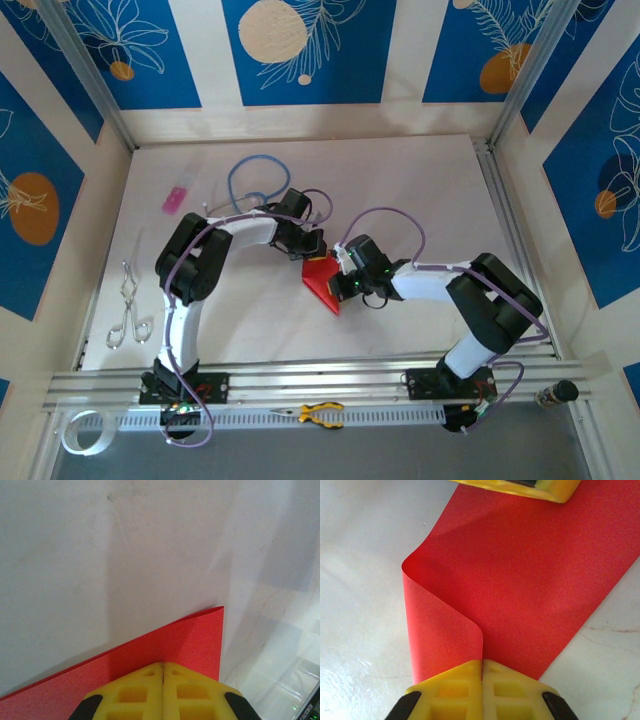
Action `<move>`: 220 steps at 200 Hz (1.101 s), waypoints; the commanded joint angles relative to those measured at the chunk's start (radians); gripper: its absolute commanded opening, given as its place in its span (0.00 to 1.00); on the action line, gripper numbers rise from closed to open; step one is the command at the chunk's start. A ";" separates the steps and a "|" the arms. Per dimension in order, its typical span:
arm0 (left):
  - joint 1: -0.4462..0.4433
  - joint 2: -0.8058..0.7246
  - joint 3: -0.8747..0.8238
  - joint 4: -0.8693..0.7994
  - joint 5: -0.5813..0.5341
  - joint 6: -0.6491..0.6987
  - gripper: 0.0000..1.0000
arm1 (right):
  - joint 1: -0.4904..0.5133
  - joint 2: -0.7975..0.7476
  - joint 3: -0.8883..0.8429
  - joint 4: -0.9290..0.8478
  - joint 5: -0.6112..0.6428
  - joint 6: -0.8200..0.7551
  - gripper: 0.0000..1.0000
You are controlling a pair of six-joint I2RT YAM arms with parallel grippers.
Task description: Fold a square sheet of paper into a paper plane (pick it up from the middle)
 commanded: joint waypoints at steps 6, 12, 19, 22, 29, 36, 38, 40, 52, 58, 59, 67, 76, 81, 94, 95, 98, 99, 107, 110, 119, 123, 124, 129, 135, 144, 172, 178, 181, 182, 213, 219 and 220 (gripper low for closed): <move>-0.008 0.016 -0.017 -0.052 -0.032 0.002 0.00 | 0.000 0.003 0.002 -0.007 0.007 -0.007 0.02; -0.008 0.015 -0.016 -0.053 -0.031 0.003 0.00 | 0.000 0.003 0.003 -0.009 0.007 -0.007 0.02; -0.009 0.015 -0.018 -0.054 -0.032 0.002 0.00 | 0.002 0.003 0.002 -0.007 0.007 -0.007 0.02; -0.008 0.014 -0.018 -0.052 -0.032 0.003 0.00 | 0.002 0.003 0.002 -0.007 0.009 -0.007 0.02; -0.008 0.014 -0.019 -0.052 -0.034 0.003 0.00 | 0.002 0.004 0.002 -0.007 0.010 -0.006 0.02; -0.008 0.014 -0.021 -0.052 -0.034 0.003 0.00 | 0.002 0.008 0.001 -0.007 0.011 -0.007 0.02; -0.008 0.014 -0.021 -0.052 -0.034 0.002 0.00 | 0.002 0.010 0.002 -0.007 0.012 -0.008 0.02; -0.007 0.014 -0.021 -0.051 -0.034 0.002 0.00 | 0.002 0.011 0.003 -0.009 0.012 -0.008 0.02; -0.008 0.014 -0.022 -0.052 -0.034 0.003 0.00 | 0.001 0.015 0.005 -0.013 0.014 -0.007 0.02; -0.008 0.012 -0.023 -0.050 -0.034 0.001 0.00 | 0.002 0.017 0.003 -0.012 0.015 -0.008 0.02; -0.008 0.012 -0.024 -0.049 -0.034 0.001 0.00 | 0.002 0.017 0.003 -0.012 0.015 -0.009 0.02; -0.008 0.011 -0.024 -0.049 -0.034 0.002 0.00 | 0.003 0.018 0.004 -0.010 0.017 -0.008 0.02; -0.007 0.009 -0.024 -0.048 -0.036 0.001 0.00 | 0.003 0.020 0.004 -0.012 0.017 -0.008 0.02; -0.007 0.010 -0.024 -0.051 -0.038 0.001 0.00 | 0.003 0.021 0.005 -0.014 0.018 -0.007 0.02; -0.009 0.010 -0.023 -0.054 -0.039 0.001 0.00 | 0.005 0.022 0.005 -0.017 0.020 -0.006 0.02; -0.009 0.010 -0.023 -0.053 -0.039 0.002 0.00 | 0.006 0.022 0.005 -0.017 0.020 -0.007 0.02; -0.008 0.009 -0.023 -0.054 -0.039 0.001 0.00 | 0.006 0.022 0.004 -0.015 0.020 -0.007 0.02; -0.007 0.009 -0.023 -0.054 -0.039 0.001 0.00 | 0.006 0.023 0.003 -0.015 0.019 -0.007 0.02; -0.007 0.011 -0.022 -0.054 -0.041 -0.001 0.00 | 0.006 0.025 0.002 -0.013 0.020 -0.005 0.02; -0.008 0.009 -0.021 -0.054 -0.041 0.000 0.00 | 0.006 0.025 0.002 -0.014 0.020 -0.006 0.01; -0.008 0.010 -0.021 -0.054 -0.043 -0.002 0.00 | 0.008 0.027 0.002 -0.015 0.020 -0.005 0.02; -0.008 0.010 -0.020 -0.054 -0.043 -0.002 0.00 | 0.008 0.027 0.001 -0.013 0.021 -0.004 0.02; -0.008 0.009 -0.021 -0.054 -0.043 -0.002 0.00 | 0.009 0.027 0.001 -0.013 0.021 -0.004 0.02; -0.008 0.010 -0.021 -0.052 -0.044 -0.002 0.00 | 0.009 0.027 -0.001 -0.008 0.021 -0.003 0.02; -0.007 0.011 -0.021 -0.052 -0.045 -0.003 0.00 | 0.009 0.029 -0.003 -0.007 0.021 -0.001 0.01; -0.008 0.011 -0.021 -0.050 -0.042 -0.004 0.00 | 0.010 0.030 -0.004 -0.002 0.020 -0.003 0.02; -0.008 0.006 -0.021 -0.041 -0.041 -0.010 0.00 | 0.009 0.037 -0.004 -0.007 0.021 -0.001 0.01; -0.007 0.004 -0.019 -0.040 -0.044 -0.012 0.01 | 0.009 0.035 -0.004 -0.007 0.021 0.000 0.01; -0.008 0.001 -0.018 -0.039 -0.046 -0.013 0.01 | 0.009 0.035 -0.006 -0.005 0.023 0.000 0.02; -0.008 0.000 -0.018 -0.039 -0.047 -0.014 0.01 | 0.009 0.034 -0.007 -0.004 0.023 0.000 0.01; -0.008 -0.053 0.002 -0.042 -0.102 -0.019 0.13 | 0.005 0.030 -0.011 -0.002 0.031 -0.004 0.01; -0.008 -0.068 0.007 -0.044 -0.118 -0.021 0.17 | 0.003 0.030 -0.011 0.001 0.032 -0.004 0.01; -0.008 -0.071 0.008 -0.043 -0.121 -0.022 0.17 | 0.003 0.030 -0.010 0.001 0.031 -0.004 0.01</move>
